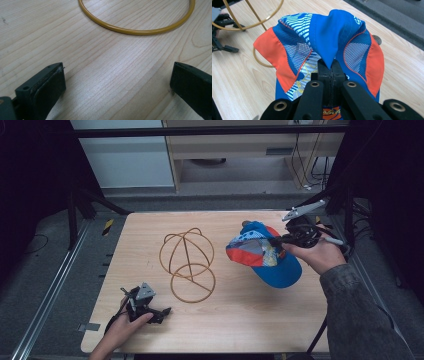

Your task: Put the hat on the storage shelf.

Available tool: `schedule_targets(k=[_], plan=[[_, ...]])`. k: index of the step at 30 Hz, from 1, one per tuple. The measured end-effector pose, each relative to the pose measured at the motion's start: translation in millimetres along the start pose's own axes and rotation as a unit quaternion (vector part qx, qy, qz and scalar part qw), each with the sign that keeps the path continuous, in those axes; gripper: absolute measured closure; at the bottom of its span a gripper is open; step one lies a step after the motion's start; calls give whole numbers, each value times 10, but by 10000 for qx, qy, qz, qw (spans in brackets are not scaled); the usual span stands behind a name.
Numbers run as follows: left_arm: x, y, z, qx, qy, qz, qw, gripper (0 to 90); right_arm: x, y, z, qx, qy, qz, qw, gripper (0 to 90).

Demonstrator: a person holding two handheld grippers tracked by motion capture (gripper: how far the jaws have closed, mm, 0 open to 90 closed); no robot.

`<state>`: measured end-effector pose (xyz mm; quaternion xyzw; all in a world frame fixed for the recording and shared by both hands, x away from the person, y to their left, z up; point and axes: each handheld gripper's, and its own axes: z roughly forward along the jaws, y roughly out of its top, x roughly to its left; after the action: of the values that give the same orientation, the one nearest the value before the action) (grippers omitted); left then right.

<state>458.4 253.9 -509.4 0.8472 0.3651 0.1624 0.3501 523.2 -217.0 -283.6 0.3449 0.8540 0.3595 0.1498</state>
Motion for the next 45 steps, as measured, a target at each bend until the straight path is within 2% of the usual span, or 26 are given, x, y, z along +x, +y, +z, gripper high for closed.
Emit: schedule_targets(k=[14,26,34,39,41,45], plan=[[0,0,0,2,-2,-4,10000,0,105,124,-141,-239,-11,-128,9996,899],[0,1,-1,7,1,0,10000,0,231,389,-289,-513,-63,-273,9983,899],[0,2,-2,19,-1,1,10000,0,370,648,-342,-722,-4,-398,9966,900],[0,2,-3,25,-4,5,10000,0,532,930,-257,-888,125,-537,9945,900],[1,2,-3,26,-5,5,10000,0,564,986,-240,-909,145,-565,9941,900],[1,2,-3,28,4,14,10000,0,732,1225,-95,-909,281,-747,9927,900]])
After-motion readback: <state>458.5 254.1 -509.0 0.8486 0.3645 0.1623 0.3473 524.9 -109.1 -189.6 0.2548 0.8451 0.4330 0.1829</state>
